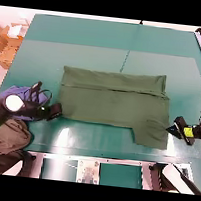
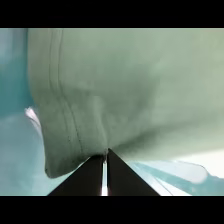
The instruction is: Fold the shirts.
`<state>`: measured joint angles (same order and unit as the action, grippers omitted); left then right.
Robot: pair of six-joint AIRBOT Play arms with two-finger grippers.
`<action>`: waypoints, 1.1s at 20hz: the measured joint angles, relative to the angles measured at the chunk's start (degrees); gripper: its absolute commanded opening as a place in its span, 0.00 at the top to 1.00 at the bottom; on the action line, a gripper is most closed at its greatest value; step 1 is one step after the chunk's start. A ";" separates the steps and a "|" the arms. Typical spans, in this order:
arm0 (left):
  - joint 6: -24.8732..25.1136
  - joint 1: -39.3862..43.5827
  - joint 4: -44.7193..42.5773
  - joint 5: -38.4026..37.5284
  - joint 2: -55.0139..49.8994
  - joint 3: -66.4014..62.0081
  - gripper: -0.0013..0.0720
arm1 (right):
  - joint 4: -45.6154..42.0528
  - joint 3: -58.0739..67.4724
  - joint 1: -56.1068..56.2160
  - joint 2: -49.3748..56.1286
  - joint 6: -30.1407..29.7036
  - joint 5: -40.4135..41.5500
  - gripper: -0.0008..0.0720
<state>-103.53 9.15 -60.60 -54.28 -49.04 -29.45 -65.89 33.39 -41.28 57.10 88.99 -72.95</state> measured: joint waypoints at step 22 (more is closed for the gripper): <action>1.44 -0.98 -14.05 -10.43 -52.43 -65.61 0.95 | 0.55 62.45 22.16 46.97 4.98 -1.99 0.97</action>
<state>-102.08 8.16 -74.65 -64.71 -101.47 -95.07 -65.34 95.83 -19.11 104.07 93.97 -74.94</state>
